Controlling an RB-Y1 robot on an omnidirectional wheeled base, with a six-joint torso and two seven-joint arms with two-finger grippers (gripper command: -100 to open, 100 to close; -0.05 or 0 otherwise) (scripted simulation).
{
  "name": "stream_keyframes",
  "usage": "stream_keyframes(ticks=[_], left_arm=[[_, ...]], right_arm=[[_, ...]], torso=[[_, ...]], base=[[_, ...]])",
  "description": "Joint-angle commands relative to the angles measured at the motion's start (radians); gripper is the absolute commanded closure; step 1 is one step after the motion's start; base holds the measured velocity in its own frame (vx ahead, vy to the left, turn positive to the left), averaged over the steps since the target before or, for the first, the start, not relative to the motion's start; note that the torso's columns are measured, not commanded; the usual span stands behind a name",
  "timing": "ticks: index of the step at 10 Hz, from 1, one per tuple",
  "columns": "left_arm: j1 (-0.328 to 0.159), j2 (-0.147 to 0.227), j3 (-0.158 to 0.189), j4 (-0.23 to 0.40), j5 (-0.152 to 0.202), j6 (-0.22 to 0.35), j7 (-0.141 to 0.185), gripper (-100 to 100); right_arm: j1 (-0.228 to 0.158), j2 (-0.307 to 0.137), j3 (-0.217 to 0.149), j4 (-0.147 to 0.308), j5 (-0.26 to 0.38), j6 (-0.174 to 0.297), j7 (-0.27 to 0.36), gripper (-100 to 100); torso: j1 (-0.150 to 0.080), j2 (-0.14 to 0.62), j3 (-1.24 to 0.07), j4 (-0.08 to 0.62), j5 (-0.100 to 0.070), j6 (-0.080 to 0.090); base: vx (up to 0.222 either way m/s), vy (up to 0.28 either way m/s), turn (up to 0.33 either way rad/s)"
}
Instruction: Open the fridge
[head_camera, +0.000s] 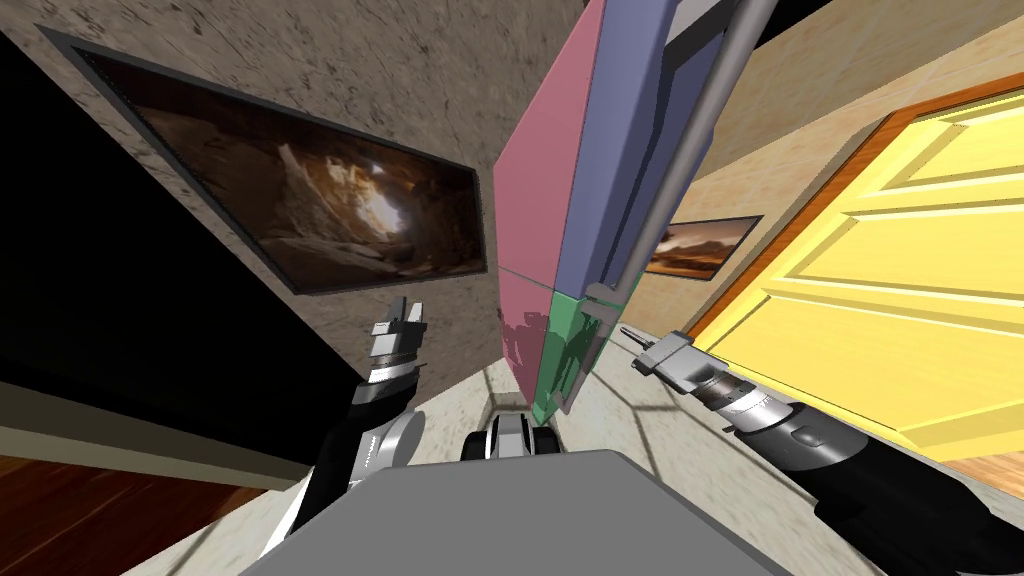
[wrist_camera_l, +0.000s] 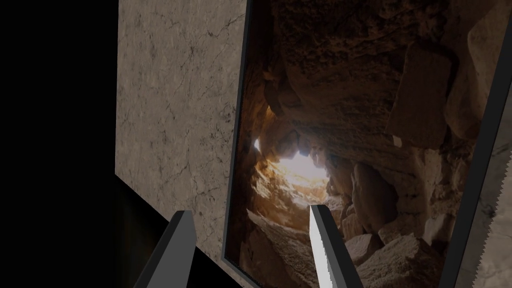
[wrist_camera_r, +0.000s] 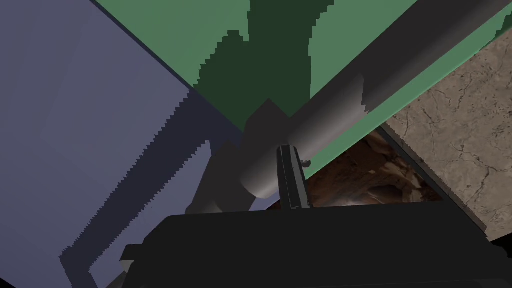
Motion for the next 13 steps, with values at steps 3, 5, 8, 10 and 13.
stream_keyframes(ticks=[3, 5, 8, 10, 13], left_arm=[[0.000, 0.000, 0.000, 0.000, 0.000, 0.000, 0.000, 0], [0.000, 0.000, 0.000, 0.000, 0.000, 0.000, 0.000, 0], [0.000, 0.000, 0.000, 0.000, 0.000, 0.000, 0.000, 0], [0.000, 0.000, 0.000, 0.000, 0.000, 0.000, 0.000, 0], [0.000, 0.000, 0.000, 0.000, 0.000, 0.000, 0.000, 0]], right_arm=[[-0.032, -0.036, 0.011, 0.005, -0.016, -0.064, 0.000, 100], [-0.051, -0.058, 0.017, 0.007, -0.025, -0.098, -0.001, 100], [-0.079, -0.091, 0.027, 0.011, -0.038, -0.150, -0.002, 100], [-0.085, -0.095, 0.025, 0.017, -0.043, -0.157, -0.003, 100], [-0.084, -0.092, 0.014, 0.097, -0.044, -0.152, -0.003, -100]], torso=[[0.006, 0.000, 0.000, 0.000, 0.002, 0.000], [0.005, -0.002, -0.001, -0.001, 0.001, 0.000], [0.008, -0.005, -0.003, -0.001, 0.002, 0.000], [0.008, -0.005, -0.002, -0.001, 0.002, 0.000], [0.020, -0.011, -0.007, -0.003, 0.006, 0.000]], base=[[-0.160, -0.268, 0.067], [-0.218, -0.340, 0.107], [-0.222, -0.334, 0.094], [-0.141, -0.236, 0.064], [0.033, 0.055, -0.021]])
